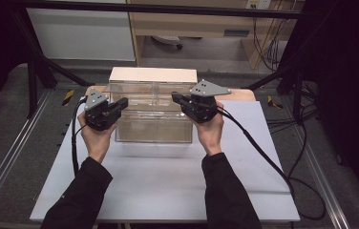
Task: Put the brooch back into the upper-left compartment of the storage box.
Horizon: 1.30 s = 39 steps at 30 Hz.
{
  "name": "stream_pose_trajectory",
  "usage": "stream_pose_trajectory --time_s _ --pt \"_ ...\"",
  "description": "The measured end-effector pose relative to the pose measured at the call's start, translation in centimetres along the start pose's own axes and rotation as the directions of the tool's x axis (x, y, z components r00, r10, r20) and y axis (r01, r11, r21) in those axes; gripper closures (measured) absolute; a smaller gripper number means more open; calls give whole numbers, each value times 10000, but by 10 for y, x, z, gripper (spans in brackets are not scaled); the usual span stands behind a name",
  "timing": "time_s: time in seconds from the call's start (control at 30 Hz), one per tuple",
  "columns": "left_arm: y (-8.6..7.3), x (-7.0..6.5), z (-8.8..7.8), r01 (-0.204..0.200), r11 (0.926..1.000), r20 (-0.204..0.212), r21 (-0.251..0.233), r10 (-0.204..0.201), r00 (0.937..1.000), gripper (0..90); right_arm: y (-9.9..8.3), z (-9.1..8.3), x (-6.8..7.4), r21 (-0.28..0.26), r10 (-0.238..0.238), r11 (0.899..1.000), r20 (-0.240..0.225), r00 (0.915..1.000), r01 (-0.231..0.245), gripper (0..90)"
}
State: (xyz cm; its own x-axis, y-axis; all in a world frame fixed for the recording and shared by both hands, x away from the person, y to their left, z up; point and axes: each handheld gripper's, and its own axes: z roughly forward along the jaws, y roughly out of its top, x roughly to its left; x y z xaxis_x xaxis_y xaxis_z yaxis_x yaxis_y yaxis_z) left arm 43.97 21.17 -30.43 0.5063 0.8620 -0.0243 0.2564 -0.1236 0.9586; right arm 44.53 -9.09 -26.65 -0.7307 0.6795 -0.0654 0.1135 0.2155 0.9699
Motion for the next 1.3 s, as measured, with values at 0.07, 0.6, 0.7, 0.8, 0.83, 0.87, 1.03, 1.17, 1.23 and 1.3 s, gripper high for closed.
stream_pose_trajectory --time_s 0.07,0.6,0.7,0.8,0.83,0.87,1.03,1.17,1.23,1.3 --pt "-1 0 1 -23 10000 -5 59 23 10000 874 0 0 0 3 -12 10000 -13 10000 12 900" --pt "3 2 -4 -20 9997 131 226 17 9999 809 0 0 0 4 -10 10000 -1 10000 10 900" --pt "5 1 -10 -76 9997 259 248 70 9996 765 0 0 0 11 -8 10000 -8 10000 8 900" --pt "5 1 -16 -161 9991 406 399 145 9991 697 0 0 0 -3 7 10000 -4 10000 -7 900" --pt "5 0 -19 -258 9987 385 441 241 9990 680 0 0 0 -1 11 10000 -5 10000 -11 900" --pt "5 0 -21 -329 9984 406 454 310 9987 656 0 0 0 0 10 10000 -9 10000 -10 900" --pt "8 -2 -35 -466 9978 620 472 436 9971 545 0 0 0 -1 24 10000 1 10000 -24 900" --pt "6 -5 -43 -716 9949 752 718 662 9950 458 0 0 0 -1 33 10000 8 10000 -33 900" --pt "4 -7 -47 -912 9926 712 805 856 9938 427 0 0 0 -2 28 10000 16 10000 -28 900" --pt "2 -8 -50 -976 9910 767 920 907 9929 387 0 0 0 4 36 10000 5 10000 -36 900"
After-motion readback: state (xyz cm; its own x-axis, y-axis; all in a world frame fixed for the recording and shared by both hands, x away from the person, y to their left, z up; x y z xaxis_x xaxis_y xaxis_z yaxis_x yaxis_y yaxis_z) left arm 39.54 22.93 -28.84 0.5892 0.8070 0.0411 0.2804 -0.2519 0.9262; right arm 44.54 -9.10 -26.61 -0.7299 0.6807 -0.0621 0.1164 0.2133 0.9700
